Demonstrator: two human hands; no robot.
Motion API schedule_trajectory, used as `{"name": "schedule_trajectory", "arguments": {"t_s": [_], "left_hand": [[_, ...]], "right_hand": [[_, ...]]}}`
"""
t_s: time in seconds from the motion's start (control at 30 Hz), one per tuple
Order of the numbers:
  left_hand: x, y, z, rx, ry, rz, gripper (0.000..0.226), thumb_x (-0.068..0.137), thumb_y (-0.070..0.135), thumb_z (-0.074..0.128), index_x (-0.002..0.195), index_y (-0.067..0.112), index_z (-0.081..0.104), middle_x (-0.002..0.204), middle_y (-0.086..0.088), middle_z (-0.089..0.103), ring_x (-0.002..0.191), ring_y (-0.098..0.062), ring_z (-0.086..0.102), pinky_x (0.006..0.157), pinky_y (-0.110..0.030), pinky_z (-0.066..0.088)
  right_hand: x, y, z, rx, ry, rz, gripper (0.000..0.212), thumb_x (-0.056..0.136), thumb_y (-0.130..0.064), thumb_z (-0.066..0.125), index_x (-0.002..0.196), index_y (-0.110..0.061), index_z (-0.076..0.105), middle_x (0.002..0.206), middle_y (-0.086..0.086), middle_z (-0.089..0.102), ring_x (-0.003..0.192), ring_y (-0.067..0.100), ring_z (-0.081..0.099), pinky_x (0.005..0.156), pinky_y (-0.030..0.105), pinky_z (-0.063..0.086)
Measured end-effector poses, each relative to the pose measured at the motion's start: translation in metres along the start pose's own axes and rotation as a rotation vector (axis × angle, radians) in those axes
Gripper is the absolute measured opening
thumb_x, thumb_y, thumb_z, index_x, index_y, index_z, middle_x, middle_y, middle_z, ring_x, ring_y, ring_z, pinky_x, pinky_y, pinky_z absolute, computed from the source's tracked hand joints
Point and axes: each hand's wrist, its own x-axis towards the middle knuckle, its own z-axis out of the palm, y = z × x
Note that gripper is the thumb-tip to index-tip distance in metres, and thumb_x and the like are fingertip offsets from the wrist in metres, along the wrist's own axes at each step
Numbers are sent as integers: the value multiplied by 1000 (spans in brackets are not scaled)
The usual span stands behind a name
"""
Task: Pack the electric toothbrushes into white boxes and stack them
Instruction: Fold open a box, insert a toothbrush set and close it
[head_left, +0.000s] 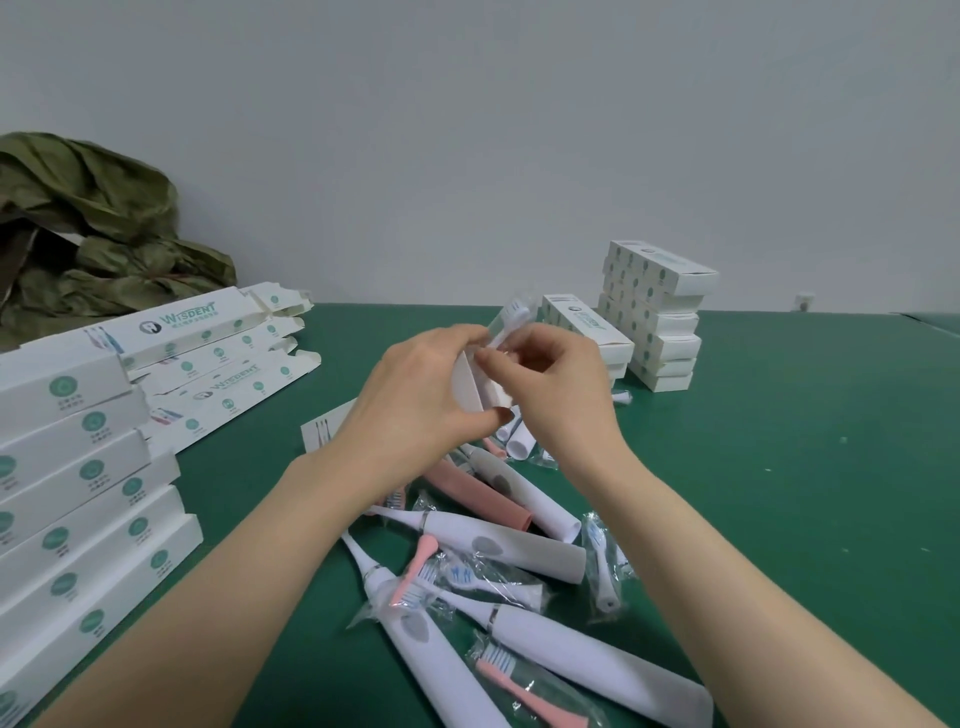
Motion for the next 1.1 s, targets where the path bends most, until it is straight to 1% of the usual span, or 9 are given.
{"name": "schedule_trajectory", "arguments": {"t_s": [0.1,0.2,0.4,0.5,0.67,0.8,0.87,1.0,1.1], "left_hand": [[0,-3,-1,1,5,-6,63,66,28,79,126,20,59,118,5,64,104,-12,56,81,-15,34],[1,-8,-4,20,-10,-22,58,68,28,79,122,21,60,107,6,64,97,-13,57,75,-15,33],[1,-6,-5,8,35,-2,59,69,24,79,124,14,60,114,0,66,94,-13,55,74,-10,30],[1,-3,-7,5,36,13,64,69,27,80,127,15,58,117,1,64,90,-8,49,75,-10,29],[1,2,-10,-7,59,27,67,68,30,81,129,15,57,124,0,62,107,-13,53,80,-8,28],[1,2,-10,-17,50,30,63,69,26,77,128,14,58,123,0,63,107,-10,53,83,-8,29],[0,2,-8,1,11,37,65,69,28,78,129,14,57,125,0,61,112,-14,54,87,-12,31],[-1,-1,-7,2,-20,44,71,68,32,81,131,15,54,128,0,60,114,-16,53,85,-11,28],[0,-4,-8,4,-25,44,73,68,34,81,133,16,53,130,1,58,115,-15,51,83,-10,26]], "right_hand": [[-2,-1,3,-7,-97,20,14,82,-15,68,68,-16,66,59,-8,58,58,6,51,58,23,42],[2,-7,-4,55,-249,128,22,87,-34,61,85,-13,67,73,0,69,69,15,63,77,37,55],[3,-8,-6,54,-52,95,20,93,-27,57,83,-10,57,74,8,71,71,25,69,78,47,56],[1,-7,-7,-80,47,-11,16,89,-24,63,84,-9,66,77,3,69,77,20,66,81,44,53],[-1,-8,-10,-38,123,-92,11,85,-17,69,91,-13,62,81,3,69,79,17,66,76,31,51],[-3,-6,-11,-438,-207,-250,16,92,-19,58,97,-16,72,97,2,56,87,12,49,75,19,33],[-3,-4,-18,-481,-283,-257,18,93,-19,55,104,-19,70,94,-3,53,82,7,47,70,13,33],[2,0,-54,-339,-151,-62,11,91,-16,56,88,-17,68,76,-11,61,64,3,50,58,12,39],[-3,15,-80,-855,-445,293,21,86,-34,64,91,-14,67,87,-1,68,75,14,60,62,21,49]]}}
